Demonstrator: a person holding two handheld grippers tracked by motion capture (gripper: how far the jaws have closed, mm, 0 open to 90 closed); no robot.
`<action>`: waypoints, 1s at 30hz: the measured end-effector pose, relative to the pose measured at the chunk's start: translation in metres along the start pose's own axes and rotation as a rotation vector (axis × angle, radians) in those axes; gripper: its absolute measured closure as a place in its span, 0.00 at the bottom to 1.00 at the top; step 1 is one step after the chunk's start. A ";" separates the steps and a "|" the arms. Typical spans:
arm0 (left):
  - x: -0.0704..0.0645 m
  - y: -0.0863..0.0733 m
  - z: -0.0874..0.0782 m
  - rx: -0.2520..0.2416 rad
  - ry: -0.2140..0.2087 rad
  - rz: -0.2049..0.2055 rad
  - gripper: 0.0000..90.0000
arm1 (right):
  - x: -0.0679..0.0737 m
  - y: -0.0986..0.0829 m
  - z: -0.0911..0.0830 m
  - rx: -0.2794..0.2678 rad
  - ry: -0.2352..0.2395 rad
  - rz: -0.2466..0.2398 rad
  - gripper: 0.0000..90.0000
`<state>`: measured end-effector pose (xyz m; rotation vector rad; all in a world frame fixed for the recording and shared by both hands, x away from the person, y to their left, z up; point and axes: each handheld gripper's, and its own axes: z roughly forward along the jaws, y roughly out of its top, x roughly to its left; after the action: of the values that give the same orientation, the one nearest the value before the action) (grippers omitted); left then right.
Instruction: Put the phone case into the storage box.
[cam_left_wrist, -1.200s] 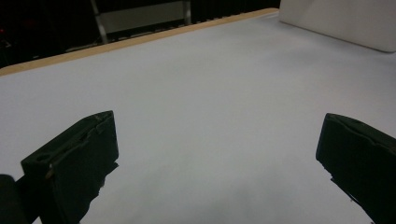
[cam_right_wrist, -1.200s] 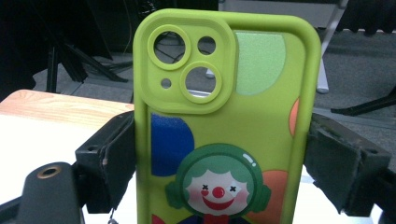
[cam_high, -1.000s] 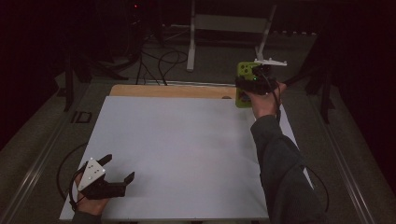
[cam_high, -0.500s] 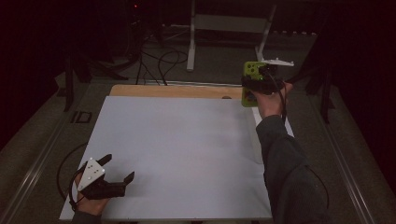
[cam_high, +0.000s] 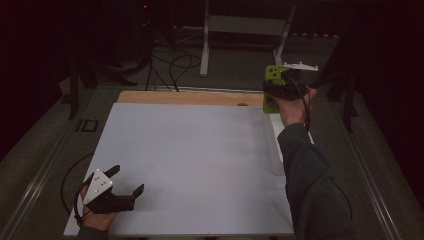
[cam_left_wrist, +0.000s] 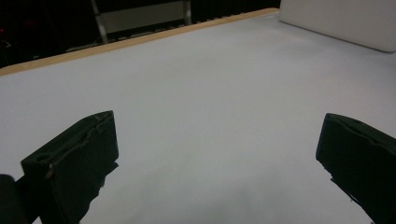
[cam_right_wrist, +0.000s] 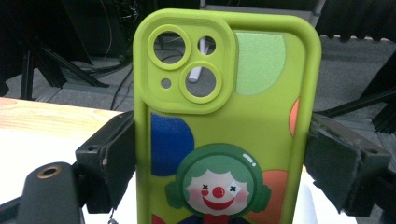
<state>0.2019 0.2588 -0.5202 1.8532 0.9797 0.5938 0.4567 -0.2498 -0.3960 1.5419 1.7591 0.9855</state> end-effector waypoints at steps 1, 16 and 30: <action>0.000 0.000 0.000 0.000 0.000 0.000 0.00 | -0.001 0.000 0.001 -0.001 -0.001 0.002 0.17; 0.001 0.000 -0.001 -0.003 0.001 -0.004 0.00 | -0.019 -0.004 0.010 -0.004 -0.019 0.022 0.17; 0.002 0.000 -0.001 -0.006 0.001 -0.008 0.00 | -0.030 -0.006 0.016 -0.015 -0.043 0.028 0.17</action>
<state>0.2020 0.2606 -0.5198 1.8430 0.9848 0.5925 0.4713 -0.2777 -0.4115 1.5707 1.7013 0.9697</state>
